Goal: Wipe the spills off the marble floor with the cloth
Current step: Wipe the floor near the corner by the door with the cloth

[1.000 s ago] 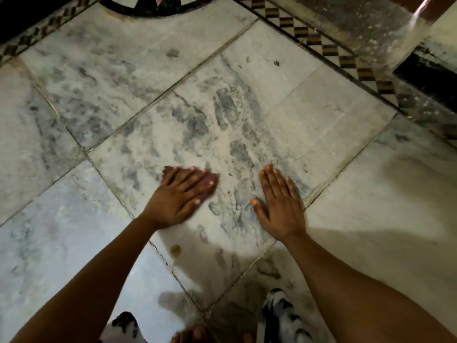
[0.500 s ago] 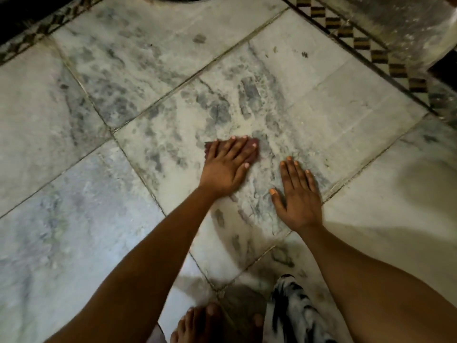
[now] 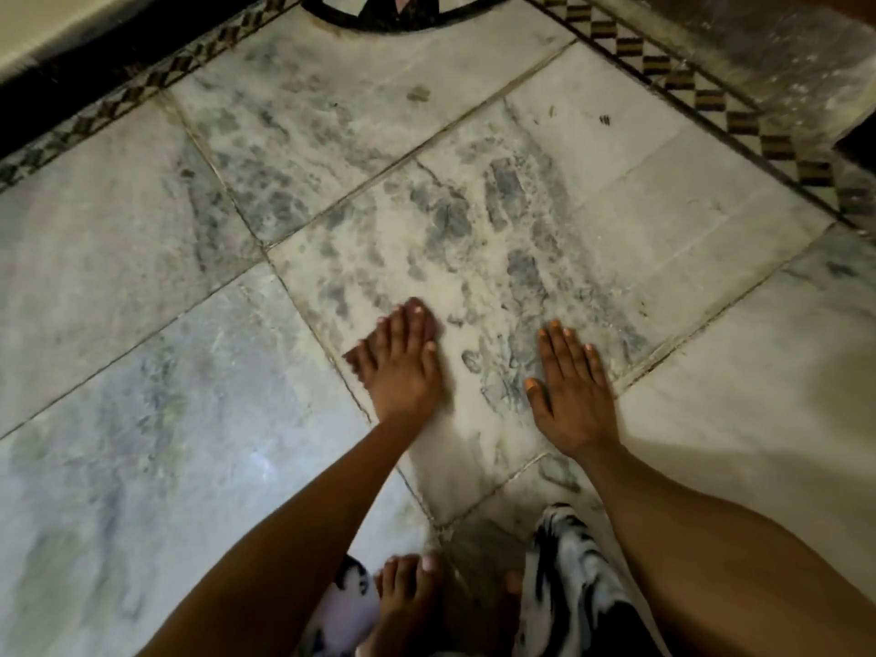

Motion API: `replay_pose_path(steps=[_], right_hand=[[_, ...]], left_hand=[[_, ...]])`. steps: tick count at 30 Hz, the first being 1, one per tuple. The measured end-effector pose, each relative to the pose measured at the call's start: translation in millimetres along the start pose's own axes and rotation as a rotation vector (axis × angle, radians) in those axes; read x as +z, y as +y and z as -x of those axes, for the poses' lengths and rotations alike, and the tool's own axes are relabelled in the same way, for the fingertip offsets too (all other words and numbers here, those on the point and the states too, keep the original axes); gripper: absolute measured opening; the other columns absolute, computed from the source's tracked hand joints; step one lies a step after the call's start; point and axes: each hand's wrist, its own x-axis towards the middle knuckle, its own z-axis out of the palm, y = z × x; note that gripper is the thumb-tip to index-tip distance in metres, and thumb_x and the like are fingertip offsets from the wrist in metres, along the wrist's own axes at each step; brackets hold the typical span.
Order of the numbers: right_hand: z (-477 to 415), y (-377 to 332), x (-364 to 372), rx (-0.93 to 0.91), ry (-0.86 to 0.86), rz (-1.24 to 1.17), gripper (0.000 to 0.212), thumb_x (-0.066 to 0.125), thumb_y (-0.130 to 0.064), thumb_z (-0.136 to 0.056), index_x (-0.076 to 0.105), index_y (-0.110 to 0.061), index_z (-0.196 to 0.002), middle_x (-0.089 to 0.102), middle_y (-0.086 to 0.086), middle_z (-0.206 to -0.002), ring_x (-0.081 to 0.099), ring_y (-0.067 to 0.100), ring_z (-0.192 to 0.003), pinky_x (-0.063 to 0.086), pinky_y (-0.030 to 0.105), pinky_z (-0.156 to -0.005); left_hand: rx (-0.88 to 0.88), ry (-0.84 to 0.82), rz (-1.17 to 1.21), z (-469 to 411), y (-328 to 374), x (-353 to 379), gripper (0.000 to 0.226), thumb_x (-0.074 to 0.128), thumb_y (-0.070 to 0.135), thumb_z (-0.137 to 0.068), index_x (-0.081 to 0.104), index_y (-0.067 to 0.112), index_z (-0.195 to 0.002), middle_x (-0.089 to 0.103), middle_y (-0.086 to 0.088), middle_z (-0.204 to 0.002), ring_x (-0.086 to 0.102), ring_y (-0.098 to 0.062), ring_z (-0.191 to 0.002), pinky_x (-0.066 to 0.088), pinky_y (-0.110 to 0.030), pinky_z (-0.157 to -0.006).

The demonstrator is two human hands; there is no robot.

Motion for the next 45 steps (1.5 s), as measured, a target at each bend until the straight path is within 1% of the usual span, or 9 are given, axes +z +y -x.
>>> replay_pose_path(steps=[11, 13, 17, 21, 23, 31, 36, 39, 45], right_hand=[[-3.1, -2.3, 3.0, -0.007, 0.007, 0.049, 0.067, 0.022, -0.042, -0.090, 0.026, -0.008, -0.147, 0.022, 0.011, -0.155, 0.020, 0.023, -0.143, 0.008, 0.040, -0.115], [-3.5, -2.0, 1.9, -0.008, 0.008, 0.050, 0.067, 0.021, -0.042, -0.090, 0.024, -0.008, -0.148, 0.020, 0.010, -0.156, 0.018, 0.023, -0.143, 0.007, 0.039, -0.115], [-2.9, -1.4, 1.2, -0.004, 0.006, 0.052, 0.066, 0.022, -0.042, -0.091, 0.024, -0.008, -0.148, 0.021, 0.010, -0.155, 0.020, 0.023, -0.143, 0.009, 0.041, -0.115], [-3.8, 0.1, 1.6, -0.004, -0.007, 0.044, 0.066, 0.022, -0.042, -0.091, 0.022, -0.009, -0.148, 0.020, 0.010, -0.156, 0.019, 0.023, -0.143, 0.008, 0.041, -0.115], [-3.9, 0.4, 1.5, 0.001, -0.007, 0.047, 0.065, 0.021, -0.042, -0.092, 0.021, -0.009, -0.148, 0.020, 0.010, -0.156, 0.018, 0.023, -0.144, 0.007, 0.040, -0.115], [-10.7, 20.1, -9.0, 0.066, 0.083, 0.062, 0.065, 0.024, -0.040, -0.093, 0.031, -0.002, -0.144, 0.029, 0.018, -0.151, 0.028, 0.030, -0.140, 0.005, 0.038, -0.114], [-9.8, 37.4, -8.3, 0.008, 0.022, 0.098, 0.067, 0.019, -0.045, -0.094, 0.023, -0.005, -0.148, 0.020, 0.014, -0.155, 0.019, 0.026, -0.144, 0.006, 0.039, -0.116], [-10.7, 38.7, -6.9, 0.015, 0.007, 0.090, 0.067, 0.018, -0.046, -0.094, 0.020, -0.007, -0.149, 0.017, 0.011, -0.156, 0.016, 0.023, -0.144, 0.007, 0.040, -0.116], [-11.2, 38.0, -9.8, 0.009, 0.012, 0.062, 0.066, 0.025, -0.043, -0.093, 0.020, -0.010, -0.149, 0.018, 0.008, -0.156, 0.016, 0.020, -0.144, 0.008, 0.038, -0.116]], left_hand=[[1.029, -0.116, -0.240, 55.4, -75.1, 5.8, 0.051, 0.023, 0.040, -0.098, 0.027, 0.028, -0.148, 0.023, -0.005, -0.156, 0.016, -0.025, -0.145, 0.013, -0.054, -0.114], [0.984, -0.077, -0.246, 28.9, -93.1, -1.2, 0.052, 0.022, 0.041, -0.097, 0.026, 0.028, -0.148, 0.024, -0.005, -0.155, 0.019, -0.026, -0.144, 0.012, -0.054, -0.114], [0.482, 0.020, -0.176, -29.6, -96.3, -16.8, 0.052, 0.014, 0.043, -0.097, 0.019, 0.031, -0.147, 0.032, -0.002, -0.153, 0.029, -0.026, -0.140, 0.012, -0.044, -0.111], [0.072, 0.040, -0.064, -52.2, -59.2, -18.9, 0.059, 0.008, 0.047, -0.092, 0.016, 0.034, -0.148, 0.020, 0.002, -0.157, 0.014, -0.021, -0.145, 0.003, -0.046, -0.115], [0.114, 0.028, -0.070, -27.5, -35.8, -8.4, 0.059, 0.009, 0.046, -0.092, 0.016, 0.031, -0.149, 0.020, 0.000, -0.157, 0.015, -0.023, -0.145, 0.003, -0.049, -0.116], [0.963, -0.087, -0.251, 36.0, -69.3, -1.4, 0.053, 0.023, 0.042, -0.097, 0.027, 0.026, -0.148, 0.025, -0.005, -0.155, 0.020, -0.024, -0.144, 0.013, -0.052, -0.114], [0.449, 0.033, -0.157, -39.4, -83.8, -16.2, 0.055, 0.026, 0.047, -0.093, 0.028, 0.030, -0.146, 0.036, -0.005, -0.151, 0.035, -0.029, -0.137, 0.020, -0.047, -0.109], [0.156, 0.034, -0.092, -86.9, -56.8, -22.9, 0.060, 0.022, 0.053, -0.092, 0.020, 0.034, -0.148, 0.022, -0.001, -0.156, 0.018, -0.025, -0.144, 0.008, -0.049, -0.114], [0.395, -0.012, -0.102, -99.9, 42.9, -3.0, 0.063, 0.018, 0.054, -0.090, 0.030, 0.029, -0.146, 0.030, -0.005, -0.153, 0.021, -0.030, -0.142, 0.004, -0.052, -0.113]])
